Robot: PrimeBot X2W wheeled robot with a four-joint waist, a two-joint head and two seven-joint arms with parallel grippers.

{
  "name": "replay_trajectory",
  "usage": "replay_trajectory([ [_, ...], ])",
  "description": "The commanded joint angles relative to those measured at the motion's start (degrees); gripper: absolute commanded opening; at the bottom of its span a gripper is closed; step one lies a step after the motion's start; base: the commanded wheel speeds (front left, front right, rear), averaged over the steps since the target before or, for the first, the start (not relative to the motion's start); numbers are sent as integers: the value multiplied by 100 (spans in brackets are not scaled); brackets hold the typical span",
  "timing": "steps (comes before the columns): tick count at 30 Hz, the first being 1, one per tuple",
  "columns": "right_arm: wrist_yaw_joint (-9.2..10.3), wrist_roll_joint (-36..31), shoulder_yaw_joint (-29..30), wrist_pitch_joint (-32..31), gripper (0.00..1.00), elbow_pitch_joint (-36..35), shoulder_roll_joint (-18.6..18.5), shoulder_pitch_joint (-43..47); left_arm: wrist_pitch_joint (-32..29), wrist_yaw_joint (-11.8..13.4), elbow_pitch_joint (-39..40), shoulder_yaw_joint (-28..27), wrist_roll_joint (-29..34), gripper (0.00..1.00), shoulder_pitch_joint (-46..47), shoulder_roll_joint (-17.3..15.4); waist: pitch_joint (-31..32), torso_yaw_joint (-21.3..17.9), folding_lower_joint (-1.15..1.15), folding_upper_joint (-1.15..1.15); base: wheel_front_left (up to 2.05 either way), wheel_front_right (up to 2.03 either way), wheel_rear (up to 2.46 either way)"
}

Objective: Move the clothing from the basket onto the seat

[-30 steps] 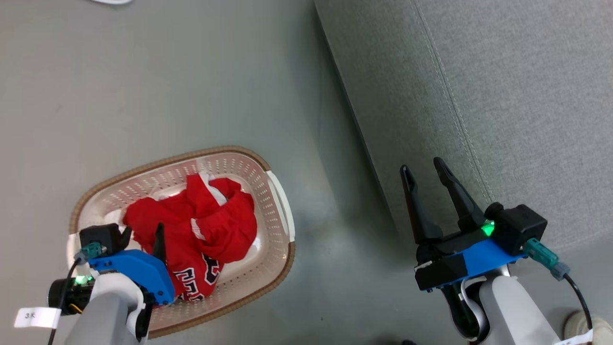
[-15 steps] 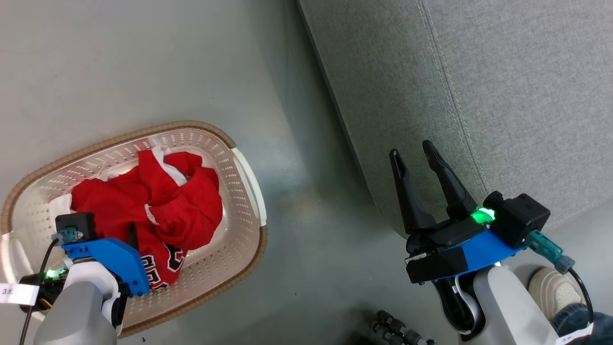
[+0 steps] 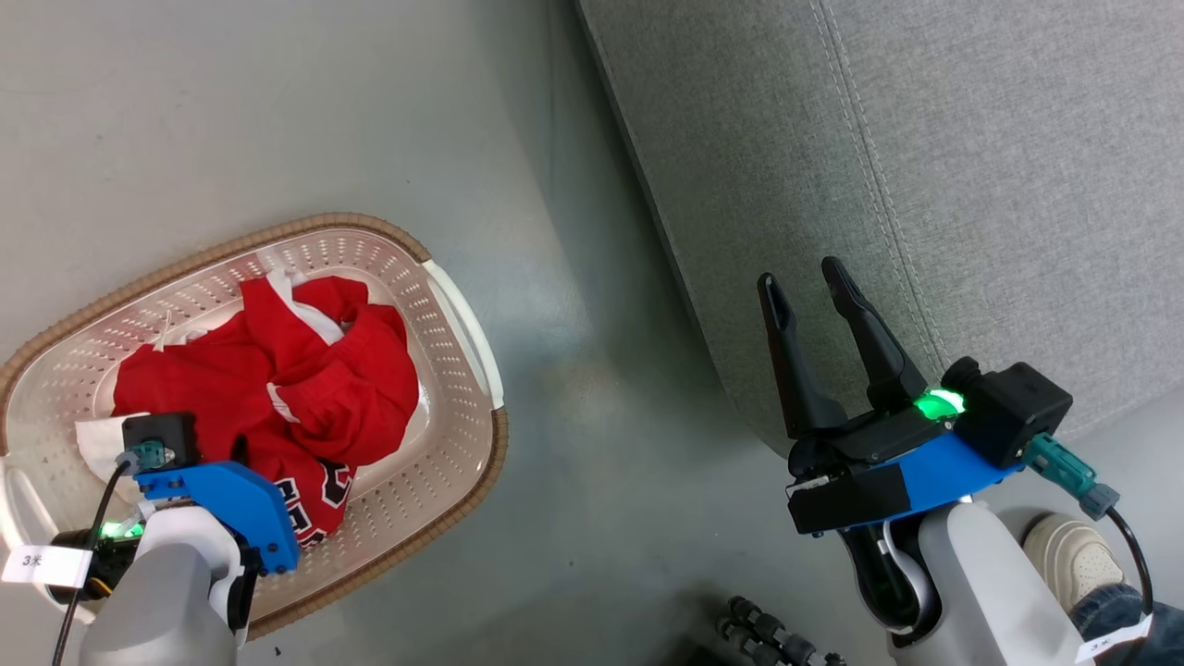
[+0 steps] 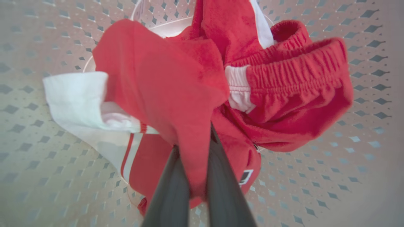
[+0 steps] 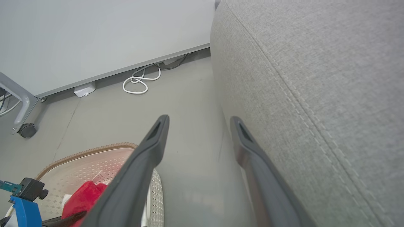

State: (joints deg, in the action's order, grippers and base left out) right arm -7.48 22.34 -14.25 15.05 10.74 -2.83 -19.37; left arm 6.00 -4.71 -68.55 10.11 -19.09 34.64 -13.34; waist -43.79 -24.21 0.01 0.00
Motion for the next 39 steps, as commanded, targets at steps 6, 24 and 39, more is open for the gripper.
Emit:
replay_trajectory([
  [6,-3,-25,8,20,100,38,-10,-102,64,-76,-104,56,-57,0,235,-21,38,58,-1,0,0,0,0],
  [24,-3,-486,221,19,100,407,-13,-1,534,-293,-189,519,-204,0,190,571,1464,932,-1,0,0,0,0],
  [39,-3,-910,330,11,100,921,-14,617,758,-295,1181,2010,-983,0,-227,899,3301,1789,-1,0,0,0,0],
])
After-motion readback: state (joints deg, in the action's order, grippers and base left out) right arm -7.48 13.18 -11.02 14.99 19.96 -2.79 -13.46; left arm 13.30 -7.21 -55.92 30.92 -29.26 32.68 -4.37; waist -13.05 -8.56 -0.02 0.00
